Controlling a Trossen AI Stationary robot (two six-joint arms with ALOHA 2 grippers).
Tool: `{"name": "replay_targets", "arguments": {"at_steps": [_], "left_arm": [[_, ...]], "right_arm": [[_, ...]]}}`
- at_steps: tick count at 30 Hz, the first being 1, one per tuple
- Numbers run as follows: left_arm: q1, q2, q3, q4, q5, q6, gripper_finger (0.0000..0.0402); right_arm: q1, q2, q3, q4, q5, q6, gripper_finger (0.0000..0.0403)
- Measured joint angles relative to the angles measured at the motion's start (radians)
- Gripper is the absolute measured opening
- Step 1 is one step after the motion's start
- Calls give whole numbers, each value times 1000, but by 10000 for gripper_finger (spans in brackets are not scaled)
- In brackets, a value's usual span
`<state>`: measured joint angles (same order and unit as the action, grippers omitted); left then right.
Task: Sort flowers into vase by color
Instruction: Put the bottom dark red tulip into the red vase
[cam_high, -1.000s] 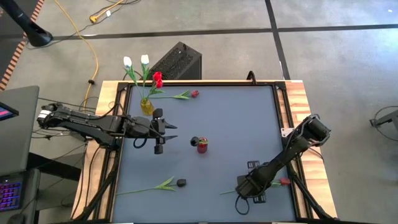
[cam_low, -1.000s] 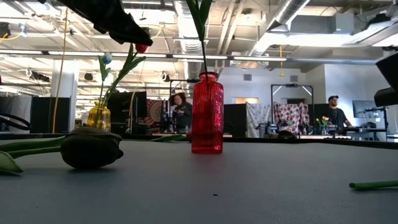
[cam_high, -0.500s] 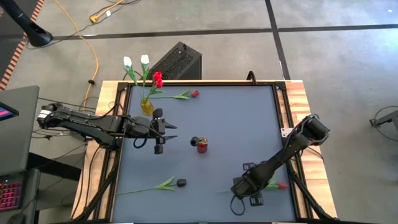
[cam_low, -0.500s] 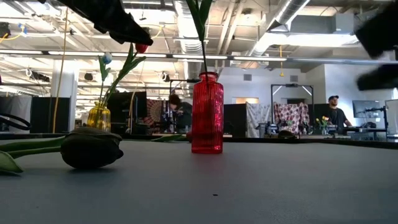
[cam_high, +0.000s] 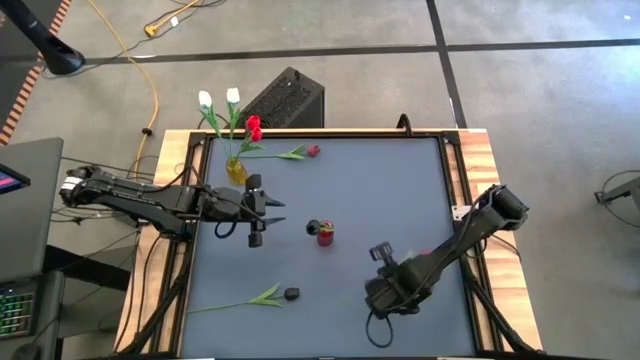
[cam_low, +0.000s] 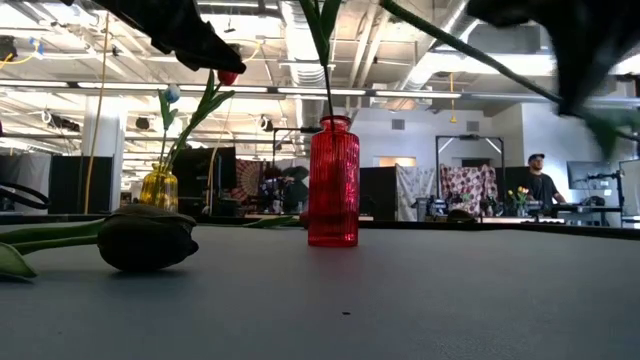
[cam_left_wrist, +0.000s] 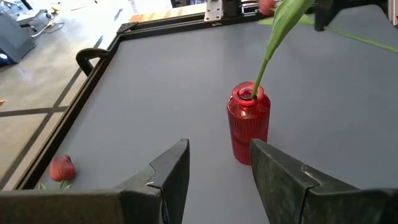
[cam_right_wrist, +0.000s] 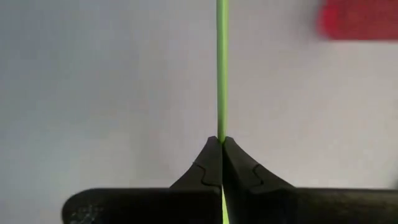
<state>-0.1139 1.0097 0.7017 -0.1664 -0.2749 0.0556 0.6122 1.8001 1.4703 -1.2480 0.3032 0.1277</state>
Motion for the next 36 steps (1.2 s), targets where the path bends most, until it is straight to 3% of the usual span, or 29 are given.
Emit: {"name": "replay_targets", "arguments": {"at_steps": [14,26,36], "left_arm": [[0,0,0,-1,-1,-7,158],[0,0,0,-2,-26,-9,158],[31,0,0,-2,-52,-12,158]], "right_arm": [[-95,0,58,-303,458,-432,23],[-257,-2,58,-326,1119,-975,24],[-382,-87,58,-325,1158,-1073,21]]}}
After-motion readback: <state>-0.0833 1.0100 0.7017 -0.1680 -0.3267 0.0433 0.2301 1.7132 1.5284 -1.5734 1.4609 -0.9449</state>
